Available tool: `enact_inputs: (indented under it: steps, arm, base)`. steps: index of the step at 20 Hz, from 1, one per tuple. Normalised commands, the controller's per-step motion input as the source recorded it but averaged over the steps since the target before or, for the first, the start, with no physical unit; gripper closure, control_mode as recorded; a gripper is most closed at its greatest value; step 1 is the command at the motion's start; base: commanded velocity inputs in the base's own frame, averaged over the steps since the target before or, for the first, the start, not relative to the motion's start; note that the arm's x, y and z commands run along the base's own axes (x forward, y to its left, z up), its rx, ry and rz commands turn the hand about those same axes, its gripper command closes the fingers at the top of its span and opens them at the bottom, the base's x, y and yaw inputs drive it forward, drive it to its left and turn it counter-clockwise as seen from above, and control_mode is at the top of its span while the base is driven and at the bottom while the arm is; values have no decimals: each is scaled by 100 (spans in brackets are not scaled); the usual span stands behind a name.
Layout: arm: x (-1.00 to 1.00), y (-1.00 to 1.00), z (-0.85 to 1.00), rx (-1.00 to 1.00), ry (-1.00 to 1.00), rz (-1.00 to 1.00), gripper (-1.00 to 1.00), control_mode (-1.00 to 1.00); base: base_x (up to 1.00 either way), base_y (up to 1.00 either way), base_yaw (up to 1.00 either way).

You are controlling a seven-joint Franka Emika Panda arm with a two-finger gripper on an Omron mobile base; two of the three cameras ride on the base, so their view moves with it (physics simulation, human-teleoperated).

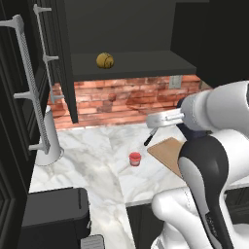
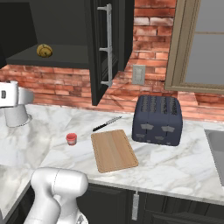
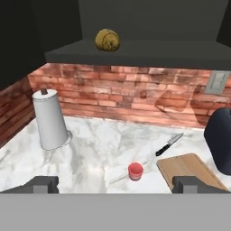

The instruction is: Pick the bread, place it on the cutting board, pick the jam, place it on the counter, and close the cabinet.

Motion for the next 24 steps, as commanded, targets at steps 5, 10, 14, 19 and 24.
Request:
enact_inputs:
  steps: [5, 10, 14, 19, 24]
  arm:
    - [0, 0, 27, 4, 0, 1, -100, -100]
    - [0, 0, 15, 3, 0, 2, -100, -100]
    - [0, 0, 12, 3, 0, 1, -100, -100]
    - [0, 0, 9, 1, 0, 0, -100, -100]
    - [6, 0, 2, 1, 2, 0, -100, -100]
  base:
    - [0, 0, 0]
    - [0, 0, 0]
    - [0, 0, 0]
    - [0, 0, 0]
    - [0, 0, 0]
